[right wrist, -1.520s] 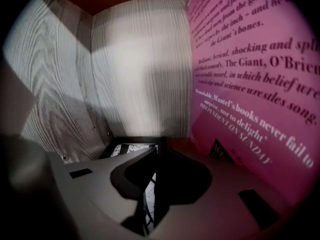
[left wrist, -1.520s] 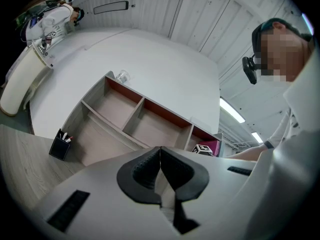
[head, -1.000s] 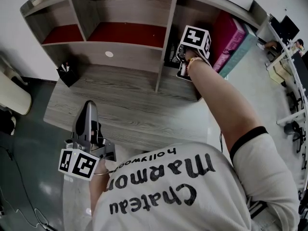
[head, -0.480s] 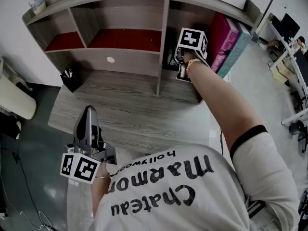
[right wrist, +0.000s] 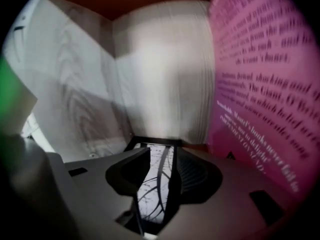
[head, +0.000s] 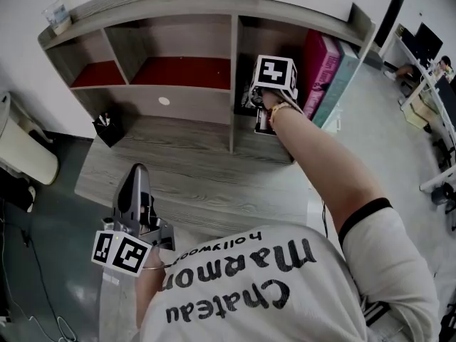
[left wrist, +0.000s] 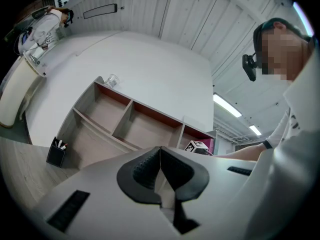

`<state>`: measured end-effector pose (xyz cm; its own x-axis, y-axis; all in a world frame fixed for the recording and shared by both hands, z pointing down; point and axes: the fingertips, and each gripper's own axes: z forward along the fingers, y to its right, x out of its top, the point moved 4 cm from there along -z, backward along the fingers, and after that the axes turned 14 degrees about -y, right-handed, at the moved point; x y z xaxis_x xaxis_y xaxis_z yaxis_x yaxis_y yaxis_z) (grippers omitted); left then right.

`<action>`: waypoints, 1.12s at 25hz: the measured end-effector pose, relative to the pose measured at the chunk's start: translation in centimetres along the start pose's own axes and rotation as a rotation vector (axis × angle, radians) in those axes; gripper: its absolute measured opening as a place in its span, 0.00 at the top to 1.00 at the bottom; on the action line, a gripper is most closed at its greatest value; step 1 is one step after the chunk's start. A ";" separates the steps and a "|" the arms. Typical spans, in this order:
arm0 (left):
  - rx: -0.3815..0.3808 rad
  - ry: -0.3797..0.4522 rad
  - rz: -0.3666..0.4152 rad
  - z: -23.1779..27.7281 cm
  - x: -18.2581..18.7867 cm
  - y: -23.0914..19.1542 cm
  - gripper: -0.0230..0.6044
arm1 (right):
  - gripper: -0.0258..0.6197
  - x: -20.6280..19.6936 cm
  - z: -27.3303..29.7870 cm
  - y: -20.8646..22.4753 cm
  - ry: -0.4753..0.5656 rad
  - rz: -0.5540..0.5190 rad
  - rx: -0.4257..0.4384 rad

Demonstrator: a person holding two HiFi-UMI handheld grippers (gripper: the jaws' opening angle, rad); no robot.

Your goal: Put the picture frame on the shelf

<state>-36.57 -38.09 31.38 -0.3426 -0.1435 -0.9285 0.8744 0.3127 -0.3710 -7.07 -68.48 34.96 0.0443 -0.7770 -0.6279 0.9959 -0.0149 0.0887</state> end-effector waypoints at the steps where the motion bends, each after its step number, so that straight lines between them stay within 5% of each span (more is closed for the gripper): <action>1: -0.003 -0.002 0.004 0.1 0.0 0.4 0.94 | 0.72 0.1 -0.4 -0.3 0.016 -0.022 0.003; 7: 0.011 -0.006 0.015 -0.4 -0.4 3.2 0.94 | 0.72 -0.5 -3.1 -1.4 0.087 -0.133 0.031; 28: 0.054 -0.061 0.136 -0.9 -3.7 15.4 0.94 | 0.72 -10.8 -14.2 1.0 0.240 -0.329 0.406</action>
<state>-22.17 -31.87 29.15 -0.2001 -0.1605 -0.9665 0.9291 0.2820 -0.2392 -5.44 -51.16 30.84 -0.1991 -0.5271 -0.8261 0.8526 -0.5088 0.1191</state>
